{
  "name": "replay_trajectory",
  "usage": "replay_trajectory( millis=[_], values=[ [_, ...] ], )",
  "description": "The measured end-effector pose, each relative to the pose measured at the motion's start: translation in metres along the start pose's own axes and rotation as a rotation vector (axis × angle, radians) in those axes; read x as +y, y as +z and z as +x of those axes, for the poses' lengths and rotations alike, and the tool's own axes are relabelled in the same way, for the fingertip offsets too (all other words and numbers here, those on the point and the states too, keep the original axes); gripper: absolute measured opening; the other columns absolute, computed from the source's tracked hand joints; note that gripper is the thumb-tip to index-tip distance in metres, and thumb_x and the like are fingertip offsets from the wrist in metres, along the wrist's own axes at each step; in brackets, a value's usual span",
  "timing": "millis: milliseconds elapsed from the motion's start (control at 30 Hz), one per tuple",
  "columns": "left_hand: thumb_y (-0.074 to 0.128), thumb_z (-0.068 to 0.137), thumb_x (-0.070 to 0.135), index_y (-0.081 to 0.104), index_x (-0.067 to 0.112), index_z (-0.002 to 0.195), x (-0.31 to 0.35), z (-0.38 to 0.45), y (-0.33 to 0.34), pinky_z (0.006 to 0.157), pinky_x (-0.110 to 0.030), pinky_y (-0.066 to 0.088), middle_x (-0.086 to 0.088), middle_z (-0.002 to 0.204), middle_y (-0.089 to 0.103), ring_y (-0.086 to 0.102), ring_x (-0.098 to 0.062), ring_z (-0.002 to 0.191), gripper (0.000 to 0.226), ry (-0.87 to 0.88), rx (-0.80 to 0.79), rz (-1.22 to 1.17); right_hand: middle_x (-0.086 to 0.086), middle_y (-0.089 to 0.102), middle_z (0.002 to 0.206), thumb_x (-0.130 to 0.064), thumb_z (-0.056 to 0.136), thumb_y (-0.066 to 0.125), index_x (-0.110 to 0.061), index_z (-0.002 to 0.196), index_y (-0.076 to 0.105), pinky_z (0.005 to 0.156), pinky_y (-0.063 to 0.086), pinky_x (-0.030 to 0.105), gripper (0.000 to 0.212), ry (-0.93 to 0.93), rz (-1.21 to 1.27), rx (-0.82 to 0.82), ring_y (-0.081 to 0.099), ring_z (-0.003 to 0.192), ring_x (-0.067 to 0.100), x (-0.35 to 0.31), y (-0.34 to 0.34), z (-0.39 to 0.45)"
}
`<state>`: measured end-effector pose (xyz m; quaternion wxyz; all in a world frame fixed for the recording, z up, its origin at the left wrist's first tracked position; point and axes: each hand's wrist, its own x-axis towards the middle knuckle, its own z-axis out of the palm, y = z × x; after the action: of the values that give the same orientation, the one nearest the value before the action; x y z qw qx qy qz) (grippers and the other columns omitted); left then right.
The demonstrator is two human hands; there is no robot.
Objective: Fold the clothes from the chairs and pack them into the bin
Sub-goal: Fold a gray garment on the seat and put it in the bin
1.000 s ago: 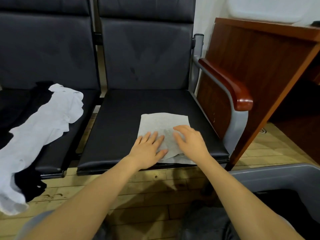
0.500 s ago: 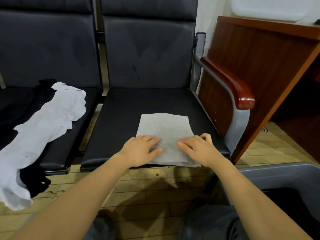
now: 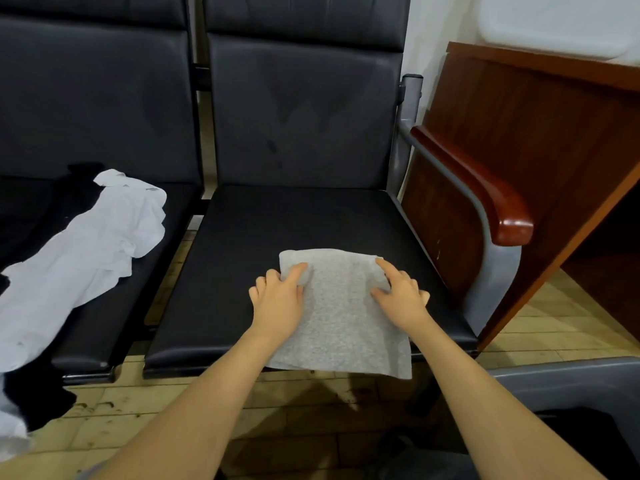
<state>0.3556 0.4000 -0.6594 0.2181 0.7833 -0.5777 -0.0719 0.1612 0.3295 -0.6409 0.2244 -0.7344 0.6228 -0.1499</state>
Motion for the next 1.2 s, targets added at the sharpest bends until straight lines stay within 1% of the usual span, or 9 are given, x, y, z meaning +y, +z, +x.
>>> replay_trajectory(
  millis=[100,167,233,300,400,700,867,1033,1200],
  values=[
    [0.044,0.098,0.023,0.037,0.033,0.14,-0.002,0.002,0.0,0.083,-0.03,0.029,-0.001,0.098,0.04,0.045,-0.02,0.086,0.043,0.019,0.003,-0.192,0.004,0.052,0.13,-0.025,0.096,0.049,-0.038,0.143,0.032,0.097,0.021,0.035,0.052,0.012,0.054,-0.057,0.044,0.122,0.024,-0.007,0.004,0.0],
    [0.045,0.098,0.02,0.042,0.031,0.138,-0.002,0.0,-0.004,0.08,-0.027,0.041,0.001,0.099,0.039,0.049,-0.019,0.08,0.041,0.039,0.005,-0.333,0.001,0.058,0.121,-0.022,0.096,0.049,-0.037,0.135,0.045,0.092,0.021,0.03,0.041,-0.046,0.078,-0.054,0.05,0.114,0.022,-0.005,0.006,-0.004],
    [0.046,0.097,0.017,0.045,0.028,0.136,0.005,-0.002,-0.01,0.069,-0.013,0.044,0.004,0.097,0.038,0.048,-0.012,0.074,0.04,0.08,0.044,-0.423,-0.003,0.056,0.113,-0.018,0.096,0.051,-0.033,0.122,0.057,0.096,0.033,0.026,0.031,-0.115,0.181,-0.007,0.053,0.106,0.02,-0.002,0.003,-0.011],
    [0.048,0.097,0.015,0.05,0.024,0.133,0.014,-0.005,-0.017,0.064,-0.006,0.041,0.008,0.093,0.036,0.046,-0.007,0.071,0.038,0.132,0.103,-0.463,-0.003,0.051,0.105,-0.012,0.096,0.052,-0.026,0.116,0.062,0.081,0.044,0.011,0.027,-0.173,0.32,0.058,0.054,0.091,0.013,0.0,-0.003,-0.022],
    [0.051,0.095,0.014,0.056,0.02,0.128,0.027,-0.016,-0.028,0.066,-0.006,0.039,0.012,0.088,0.034,0.045,-0.008,0.071,0.034,0.234,0.183,-0.502,0.0,0.049,0.102,-0.009,0.095,0.051,-0.02,0.119,0.061,0.072,0.038,0.003,0.028,-0.272,0.337,0.211,0.051,0.084,0.005,0.003,-0.02,-0.036],
    [0.054,0.094,0.016,0.061,0.019,0.123,0.094,-0.032,-0.07,0.065,-0.025,0.044,0.011,0.087,0.035,0.043,-0.009,0.079,0.03,0.424,0.297,-0.527,-0.002,0.043,0.092,-0.004,0.094,0.052,-0.011,0.12,0.061,0.072,0.039,0.008,0.029,-0.455,0.26,0.487,0.046,0.081,0.008,0.008,-0.102,-0.075],
    [0.056,0.093,0.017,0.061,0.019,0.123,0.159,-0.05,-0.077,0.063,-0.02,0.043,0.012,0.085,0.037,0.044,-0.004,0.074,0.03,0.525,0.249,-0.582,-0.004,0.044,0.106,-0.011,0.094,0.052,-0.017,0.128,0.055,0.077,0.048,0.034,0.034,-0.365,0.137,0.562,0.051,0.088,0.015,0.044,-0.151,-0.102],
    [0.056,0.093,0.018,0.06,0.017,0.124,0.216,-0.075,-0.051,0.064,-0.026,0.045,0.013,0.085,0.035,0.044,-0.005,0.071,0.032,0.634,0.148,-0.582,-0.008,0.038,0.113,-0.011,0.096,0.05,-0.017,0.136,0.047,0.08,0.049,0.034,0.041,-0.224,0.08,0.563,0.05,0.092,0.013,0.101,-0.182,-0.138],
    [0.055,0.094,0.017,0.056,0.013,0.129,0.264,-0.084,0.008,0.076,-0.017,0.038,0.008,0.09,0.035,0.043,-0.003,0.077,0.036,0.68,-0.071,-0.567,-0.005,0.036,0.128,-0.012,0.097,0.047,-0.021,0.142,0.038,0.083,0.044,0.026,0.047,-0.056,-0.036,0.464,0.043,0.098,0.008,0.175,-0.196,-0.154]
  ],
)
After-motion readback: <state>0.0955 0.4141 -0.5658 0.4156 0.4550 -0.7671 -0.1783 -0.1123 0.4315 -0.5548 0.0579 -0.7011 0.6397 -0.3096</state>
